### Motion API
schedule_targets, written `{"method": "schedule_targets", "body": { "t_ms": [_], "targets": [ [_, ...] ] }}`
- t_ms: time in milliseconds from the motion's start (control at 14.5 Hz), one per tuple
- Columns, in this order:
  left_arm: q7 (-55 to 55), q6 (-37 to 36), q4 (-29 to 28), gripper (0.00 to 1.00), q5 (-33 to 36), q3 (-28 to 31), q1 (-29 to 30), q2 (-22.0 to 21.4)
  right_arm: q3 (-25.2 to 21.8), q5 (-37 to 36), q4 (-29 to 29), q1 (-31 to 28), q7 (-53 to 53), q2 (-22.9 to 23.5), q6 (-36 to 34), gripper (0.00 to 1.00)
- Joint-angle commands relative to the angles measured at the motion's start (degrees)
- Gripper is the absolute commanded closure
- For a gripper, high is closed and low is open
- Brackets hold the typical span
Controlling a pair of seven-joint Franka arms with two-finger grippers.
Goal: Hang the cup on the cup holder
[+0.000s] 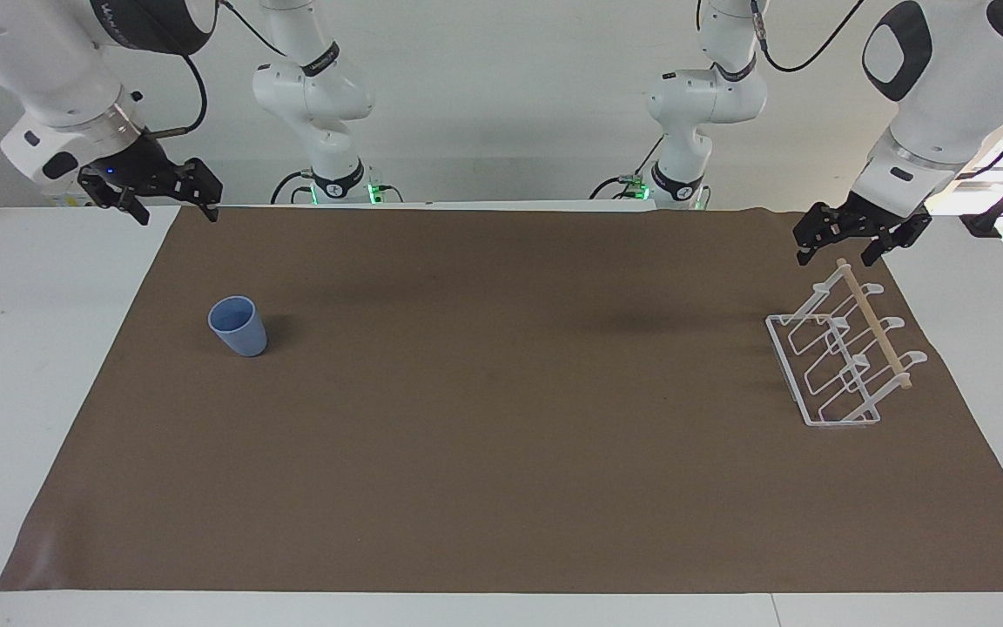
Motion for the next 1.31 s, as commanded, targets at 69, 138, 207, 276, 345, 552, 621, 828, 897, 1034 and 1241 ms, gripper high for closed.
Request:
{"method": "schedule_targets", "body": {
  "t_ms": [69,138,207,276,345,552,621,828,897,1034,1241],
  "targets": [
    [0.71,-1.04,-0.12,0.00,1.06,0.23,0.12,-0.72,0.28,-0.74,-0.52,-0.47,-1.31,-0.66,-0.48,0.00],
    [0.71,-1.04,-0.03,0.00,1.06,0.23,0.20,-0.81,0.28,-0.74,-0.52,-0.47,-1.22,-0.66,-0.48,0.00],
    [0.79,-1.04,-0.03,0.00,1.06,0.23,0.29,-0.81,0.28,-0.65,-0.52,-0.47,-1.05,-0.66,-0.48,0.00],
    [0.80,-1.04,-0.03,0.00,0.97,0.31,0.29,-0.81,0.28,-0.56,-0.26,-0.56,-1.05,-0.57,-0.31,0.00],
    [0.80,-1.04,-0.12,0.00,0.97,0.31,0.38,-0.81,0.02,-0.56,-0.34,-0.56,-0.87,-1.27,-0.40,0.00],
    [0.80,-1.30,-0.38,0.00,1.06,0.40,0.38,-1.16,-0.16,-0.56,-2.70,-1.17,-1.22,-2.15,-0.05,0.00],
    [0.71,-1.39,-0.64,0.00,1.06,0.40,0.38,-1.25,-0.16,-0.48,-6.89,-2.22,-1.40,-3.98,3.87,0.00],
    [0.62,-1.30,-1.09,0.00,1.06,0.49,0.47,-1.43,-0.33,-0.30,-22.62,-5.91,-8.59,-7.43,20.91,0.00],
    [0.53,-1.22,-1.09,0.00,0.97,0.49,0.47,-1.43,-0.25,-0.21,-25.02,-6.88,-8.95,-6.99,24.18,0.00],
    [0.36,-1.22,-1.09,0.00,0.97,0.58,0.47,-1.43,-0.33,0.84,-26.80,-7.06,-10.53,-6.03,27.19,0.00],
    [0.27,-1.22,-1.09,0.00,0.97,0.49,1.08,-1.43,-0.33,0.93,-27.76,-7.15,-12.64,-3.39,29.56,0.00]
  ]
}}
